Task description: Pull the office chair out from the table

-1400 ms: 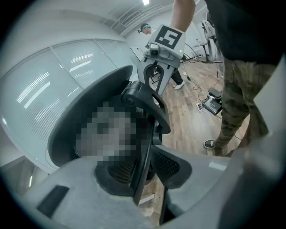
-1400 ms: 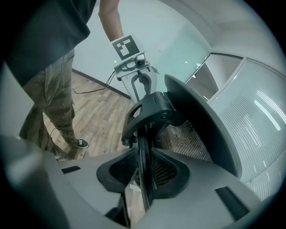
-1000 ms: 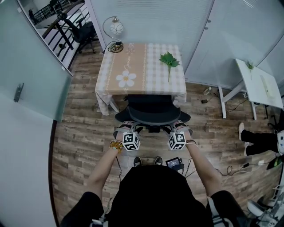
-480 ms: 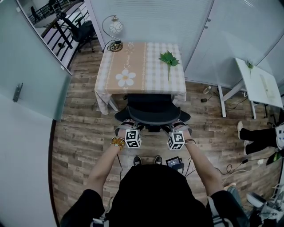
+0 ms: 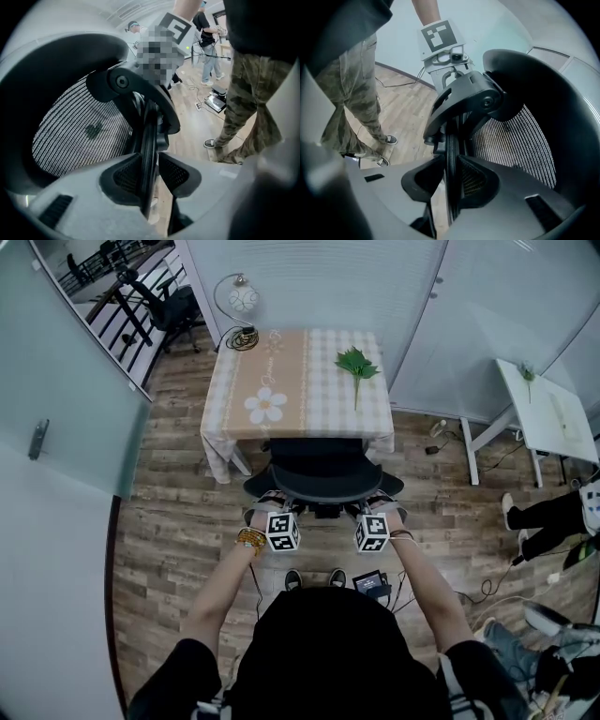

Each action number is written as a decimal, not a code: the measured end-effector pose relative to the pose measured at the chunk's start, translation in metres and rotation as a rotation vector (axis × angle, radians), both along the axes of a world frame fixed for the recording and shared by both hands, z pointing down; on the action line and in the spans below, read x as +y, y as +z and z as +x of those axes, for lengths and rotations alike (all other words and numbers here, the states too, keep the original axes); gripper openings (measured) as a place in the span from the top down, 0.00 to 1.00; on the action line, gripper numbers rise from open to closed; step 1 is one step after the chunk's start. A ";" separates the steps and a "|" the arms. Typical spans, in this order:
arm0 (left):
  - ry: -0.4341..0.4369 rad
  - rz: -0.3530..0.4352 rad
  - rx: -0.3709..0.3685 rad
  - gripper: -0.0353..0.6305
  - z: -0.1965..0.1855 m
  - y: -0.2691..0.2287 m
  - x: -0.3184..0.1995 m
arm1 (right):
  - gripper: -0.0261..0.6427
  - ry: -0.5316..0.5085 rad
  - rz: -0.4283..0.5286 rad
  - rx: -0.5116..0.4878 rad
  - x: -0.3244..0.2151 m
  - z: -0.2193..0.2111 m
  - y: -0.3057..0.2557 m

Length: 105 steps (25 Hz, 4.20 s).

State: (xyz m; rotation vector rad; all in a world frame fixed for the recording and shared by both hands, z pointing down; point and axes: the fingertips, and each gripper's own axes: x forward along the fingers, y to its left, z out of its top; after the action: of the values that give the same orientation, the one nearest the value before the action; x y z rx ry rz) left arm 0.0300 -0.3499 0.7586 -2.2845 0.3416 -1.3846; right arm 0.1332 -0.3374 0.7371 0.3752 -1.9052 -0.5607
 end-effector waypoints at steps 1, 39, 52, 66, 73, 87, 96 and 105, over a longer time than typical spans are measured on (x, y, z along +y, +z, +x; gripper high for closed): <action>0.004 -0.001 -0.005 0.76 0.000 0.000 0.000 | 0.84 -0.006 -0.003 0.008 0.000 -0.001 0.001; 0.004 0.066 -0.127 0.79 -0.013 0.014 -0.005 | 0.82 0.028 -0.026 0.128 -0.002 -0.012 0.022; -0.027 0.030 -0.139 0.79 -0.008 0.015 -0.008 | 0.84 0.053 0.003 0.155 -0.001 -0.011 0.023; -0.044 0.011 -0.132 0.79 -0.008 0.018 -0.006 | 0.84 0.053 -0.028 0.157 0.002 -0.012 0.024; -0.050 0.009 -0.132 0.79 -0.009 0.018 -0.006 | 0.84 0.057 -0.030 0.143 0.002 -0.013 0.024; -0.041 -0.007 -0.160 0.80 -0.017 0.018 -0.006 | 0.85 0.073 -0.056 0.132 0.002 -0.020 0.023; -0.047 0.021 -0.166 0.80 -0.021 0.018 -0.006 | 0.85 0.092 -0.047 0.135 0.003 -0.025 0.024; -0.055 0.032 -0.169 0.80 -0.022 0.019 -0.007 | 0.85 0.105 -0.032 0.143 0.002 -0.026 0.024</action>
State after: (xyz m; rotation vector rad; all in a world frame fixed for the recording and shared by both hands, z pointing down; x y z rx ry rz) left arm 0.0083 -0.3571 0.7774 -2.1287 0.3709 -1.5760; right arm 0.1073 -0.3355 0.7616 0.4013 -1.7446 -0.4745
